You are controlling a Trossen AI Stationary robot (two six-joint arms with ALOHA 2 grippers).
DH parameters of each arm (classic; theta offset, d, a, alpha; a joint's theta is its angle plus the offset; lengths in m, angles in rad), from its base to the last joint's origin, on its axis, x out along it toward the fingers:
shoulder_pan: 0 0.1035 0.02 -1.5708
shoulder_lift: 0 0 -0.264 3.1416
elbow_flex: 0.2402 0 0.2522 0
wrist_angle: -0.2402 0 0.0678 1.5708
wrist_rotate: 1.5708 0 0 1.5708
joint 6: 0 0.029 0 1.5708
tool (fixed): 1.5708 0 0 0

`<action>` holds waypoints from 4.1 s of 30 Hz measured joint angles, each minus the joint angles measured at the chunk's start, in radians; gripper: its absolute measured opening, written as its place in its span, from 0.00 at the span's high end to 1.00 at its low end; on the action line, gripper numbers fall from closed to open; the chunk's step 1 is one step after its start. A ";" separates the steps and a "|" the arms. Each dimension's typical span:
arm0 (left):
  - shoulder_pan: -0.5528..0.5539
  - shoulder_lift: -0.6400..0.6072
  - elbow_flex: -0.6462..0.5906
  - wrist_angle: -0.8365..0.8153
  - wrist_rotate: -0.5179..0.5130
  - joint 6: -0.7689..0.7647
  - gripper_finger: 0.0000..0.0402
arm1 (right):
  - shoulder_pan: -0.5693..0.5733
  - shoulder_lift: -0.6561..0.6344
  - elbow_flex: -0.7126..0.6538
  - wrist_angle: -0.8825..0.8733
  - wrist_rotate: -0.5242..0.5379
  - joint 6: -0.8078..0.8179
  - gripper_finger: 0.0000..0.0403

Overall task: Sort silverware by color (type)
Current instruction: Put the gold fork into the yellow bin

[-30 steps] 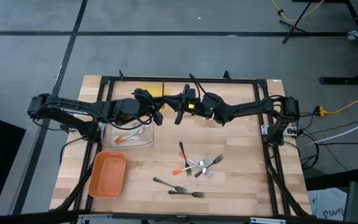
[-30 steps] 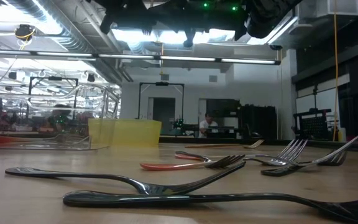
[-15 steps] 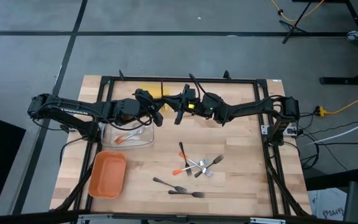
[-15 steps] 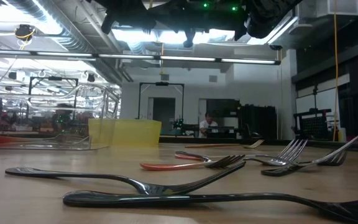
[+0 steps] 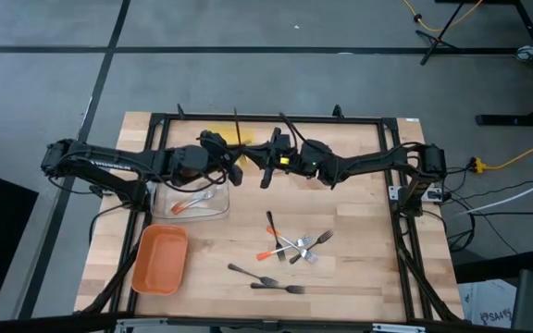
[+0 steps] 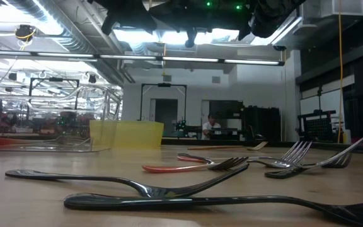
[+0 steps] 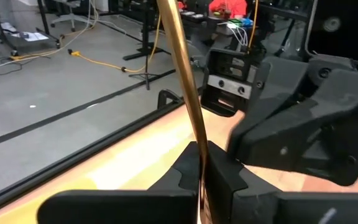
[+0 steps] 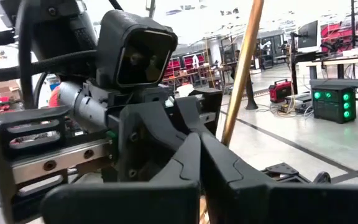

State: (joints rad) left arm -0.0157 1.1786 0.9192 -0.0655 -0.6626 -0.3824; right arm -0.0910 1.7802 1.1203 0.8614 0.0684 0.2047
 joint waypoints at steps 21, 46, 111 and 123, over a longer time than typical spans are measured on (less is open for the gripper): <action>0.052 0.000 0.000 -0.117 0.011 0.109 1.00 | -0.048 -0.078 0.001 -0.238 -0.174 -0.009 1.00; 0.509 -0.001 0.000 -0.317 0.362 0.680 1.00 | -0.119 -0.121 0.001 -0.679 -0.140 -0.087 1.00; 0.635 0.360 0.000 -0.504 0.447 0.998 0.99 | -0.119 -0.120 0.000 -0.738 -0.140 -0.087 1.00; 0.688 0.360 0.000 -0.504 0.500 0.997 0.99 | -0.119 -0.120 0.000 -0.739 -0.140 -0.087 1.00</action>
State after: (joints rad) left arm 0.6727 1.5383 0.9192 -0.5694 -0.1623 0.6144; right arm -0.2100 1.6604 1.1206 0.1226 -0.0715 0.1173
